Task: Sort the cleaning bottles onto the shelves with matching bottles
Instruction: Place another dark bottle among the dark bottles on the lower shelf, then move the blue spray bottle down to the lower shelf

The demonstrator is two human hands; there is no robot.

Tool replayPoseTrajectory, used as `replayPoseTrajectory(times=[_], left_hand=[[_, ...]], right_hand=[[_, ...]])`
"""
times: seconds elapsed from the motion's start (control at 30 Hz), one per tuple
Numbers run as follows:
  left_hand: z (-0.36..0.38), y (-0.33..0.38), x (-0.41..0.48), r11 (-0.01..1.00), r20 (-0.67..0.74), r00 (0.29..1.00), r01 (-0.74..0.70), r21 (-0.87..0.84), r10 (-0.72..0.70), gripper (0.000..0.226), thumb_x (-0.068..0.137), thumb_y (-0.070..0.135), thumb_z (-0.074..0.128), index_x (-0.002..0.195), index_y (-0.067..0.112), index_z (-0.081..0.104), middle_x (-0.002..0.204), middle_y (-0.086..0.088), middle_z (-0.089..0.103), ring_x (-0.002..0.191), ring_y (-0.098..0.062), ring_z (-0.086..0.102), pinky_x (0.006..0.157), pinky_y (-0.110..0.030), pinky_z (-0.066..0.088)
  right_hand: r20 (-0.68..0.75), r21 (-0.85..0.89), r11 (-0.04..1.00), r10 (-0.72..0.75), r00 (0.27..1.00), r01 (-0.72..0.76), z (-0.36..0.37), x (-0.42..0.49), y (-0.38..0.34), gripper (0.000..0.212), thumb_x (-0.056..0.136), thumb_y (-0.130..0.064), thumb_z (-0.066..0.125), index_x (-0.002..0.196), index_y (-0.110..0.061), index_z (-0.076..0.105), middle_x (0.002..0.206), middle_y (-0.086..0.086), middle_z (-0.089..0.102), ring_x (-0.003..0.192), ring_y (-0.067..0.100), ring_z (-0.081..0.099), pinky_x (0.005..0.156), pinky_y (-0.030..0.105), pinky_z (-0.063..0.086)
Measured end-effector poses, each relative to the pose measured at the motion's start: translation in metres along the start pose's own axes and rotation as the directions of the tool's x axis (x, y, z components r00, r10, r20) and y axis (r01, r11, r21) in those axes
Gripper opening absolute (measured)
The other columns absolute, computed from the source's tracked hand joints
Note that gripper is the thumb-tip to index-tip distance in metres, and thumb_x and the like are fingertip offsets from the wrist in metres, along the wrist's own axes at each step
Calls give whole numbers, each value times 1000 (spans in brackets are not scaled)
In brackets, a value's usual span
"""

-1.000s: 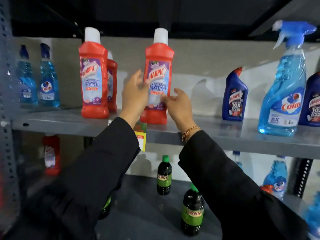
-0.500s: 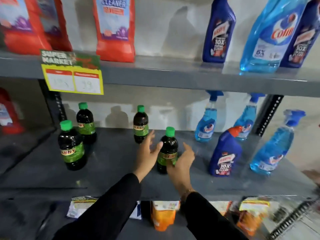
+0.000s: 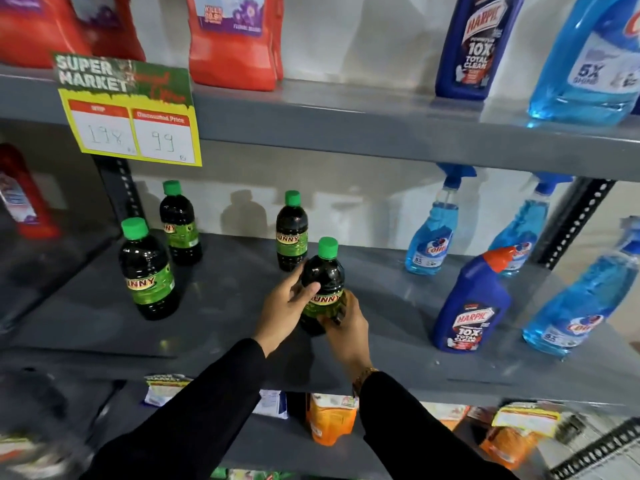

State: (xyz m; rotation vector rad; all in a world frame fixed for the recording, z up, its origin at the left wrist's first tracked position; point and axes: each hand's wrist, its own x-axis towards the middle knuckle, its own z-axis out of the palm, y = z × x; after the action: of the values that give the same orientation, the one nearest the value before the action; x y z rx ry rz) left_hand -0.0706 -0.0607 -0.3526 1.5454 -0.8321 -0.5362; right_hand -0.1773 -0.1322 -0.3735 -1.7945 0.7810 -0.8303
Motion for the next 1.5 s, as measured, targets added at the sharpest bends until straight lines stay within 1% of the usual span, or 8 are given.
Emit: replayPoseTrajectory(times=[0.37, 0.5, 0.63, 0.9, 1.1, 1.17, 1.33, 1.5], left_hand=[[-59, -12, -10, 998, -40, 999, 9, -61, -12, 64, 82, 37, 58, 140, 28, 33, 138, -3, 52, 120, -11, 52, 105, -44, 42], [-46, -12, -19, 999, -155, 987, -44, 23, 47, 50, 92, 28, 51, 139, 23, 35, 138, 3, 47, 123, -7, 46, 101, -27, 39], [-23, 3, -36, 942, -567, 752, -258, 214, 335, 34, 94, 37, 39, 115, 17, 56, 111, -8, 61, 101, -15, 58, 90, -47, 50], [73, 189, -28, 429, -418, 283, -847, 312, 863, 24, 97, 36, 36, 100, 21, 55, 106, 27, 48, 80, -33, 57, 63, -41, 50], [130, 316, -19, 517, -329, 473, -854, 54, 817, 10, 92, 23, 49, 94, 32, 53, 89, 7, 59, 84, -7, 59, 68, -27, 53], [144, 342, -7, 561, -289, 519, -824, 83, 804, 14, 92, 18, 50, 103, 24, 55, 96, 9, 59, 85, 5, 55, 76, -15, 49], [172, 374, 47, 750, -99, 746, -637, 179, 658, 53, 89, 33, 52, 138, 24, 35, 139, -3, 49, 121, -16, 50, 103, -38, 43], [182, 373, 57, 810, -112, 805, -563, 161, 582, 58, 78, 46, 51, 133, 28, 42, 132, -2, 58, 110, -21, 61, 94, -45, 51]], right_hand=[[83, 5, 999, -33, 996, 33, 57, 4, -3, 53, 77, -2, 66, 124, -11, 45, 122, 13, 58, 113, 25, 56, 99, 38, 46], [106, -1, 999, -42, 993, 42, 52, 2, -4, 57, 79, -2, 65, 130, -9, 41, 131, 12, 52, 125, 26, 48, 101, 24, 36], [-39, -66, 961, -270, 962, 267, 20, -4, -26, 45, 81, -2, 62, 123, -5, 47, 117, 11, 53, 111, 23, 52, 97, 27, 42], [-247, -312, 531, -846, 473, 787, -120, 13, -132, 12, 83, -8, 52, 93, -14, 49, 92, -3, 49, 82, 15, 49, 77, 12, 36], [-492, -429, 391, -857, 153, 814, -239, 22, -197, 3, 82, -9, 55, 84, -9, 53, 79, -2, 50, 66, 11, 48, 63, 13, 40], [-591, -370, 492, -779, 209, 788, -271, 34, -213, 13, 83, -11, 58, 93, -3, 55, 86, 4, 52, 74, 10, 50, 69, 14, 43], [-375, -172, 910, -414, 830, 376, -318, 71, -241, 62, 82, -25, 67, 134, -9, 36, 136, 12, 48, 120, 27, 50, 101, 41, 44], [-152, -65, 916, -402, 903, 396, -318, 83, -238, 39, 81, -22, 69, 115, -9, 53, 114, 11, 68, 87, 19, 66, 66, 20, 55]])
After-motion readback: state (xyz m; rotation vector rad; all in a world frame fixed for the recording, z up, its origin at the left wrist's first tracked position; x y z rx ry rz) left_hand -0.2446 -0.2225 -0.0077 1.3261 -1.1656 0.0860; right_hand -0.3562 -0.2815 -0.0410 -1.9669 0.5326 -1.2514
